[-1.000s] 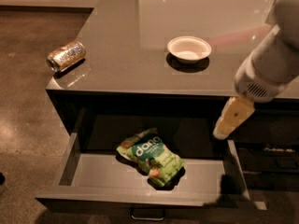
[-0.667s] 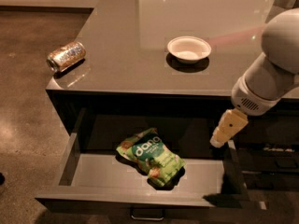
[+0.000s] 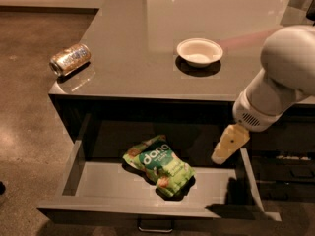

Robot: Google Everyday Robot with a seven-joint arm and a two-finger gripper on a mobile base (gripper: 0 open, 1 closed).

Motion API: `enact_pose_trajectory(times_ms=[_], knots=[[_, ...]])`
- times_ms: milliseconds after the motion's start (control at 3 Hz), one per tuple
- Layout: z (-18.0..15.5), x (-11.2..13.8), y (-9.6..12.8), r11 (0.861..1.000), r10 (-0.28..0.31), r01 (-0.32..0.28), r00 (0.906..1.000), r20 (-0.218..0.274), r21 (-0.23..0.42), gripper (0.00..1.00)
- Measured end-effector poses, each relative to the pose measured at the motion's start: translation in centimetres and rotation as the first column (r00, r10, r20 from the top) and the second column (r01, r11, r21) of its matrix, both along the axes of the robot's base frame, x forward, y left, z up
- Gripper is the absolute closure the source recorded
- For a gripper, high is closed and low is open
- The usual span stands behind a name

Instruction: Pick green rice chip bag from top drawer and place on counter

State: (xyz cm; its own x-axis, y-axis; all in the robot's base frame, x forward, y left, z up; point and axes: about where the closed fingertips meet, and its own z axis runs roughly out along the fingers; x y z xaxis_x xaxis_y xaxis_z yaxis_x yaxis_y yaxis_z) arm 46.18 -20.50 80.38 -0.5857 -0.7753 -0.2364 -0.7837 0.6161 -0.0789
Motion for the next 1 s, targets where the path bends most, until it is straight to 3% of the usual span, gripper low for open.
enact_pose_trajectory(times_ms=[333, 667, 1000], knots=[[-3.5, -4.7, 5.5, 0.998, 0.018, -0.018, 0.9998, -0.006, 0.066, 0.0], [-7.5, -9.0, 9.3, 0.99, 0.109, -0.104, 0.9928, -0.05, 0.094, 0.0], [-8.3, -9.8, 9.4, 0.99, 0.116, -0.11, 0.9909, -0.068, 0.088, 0.0]])
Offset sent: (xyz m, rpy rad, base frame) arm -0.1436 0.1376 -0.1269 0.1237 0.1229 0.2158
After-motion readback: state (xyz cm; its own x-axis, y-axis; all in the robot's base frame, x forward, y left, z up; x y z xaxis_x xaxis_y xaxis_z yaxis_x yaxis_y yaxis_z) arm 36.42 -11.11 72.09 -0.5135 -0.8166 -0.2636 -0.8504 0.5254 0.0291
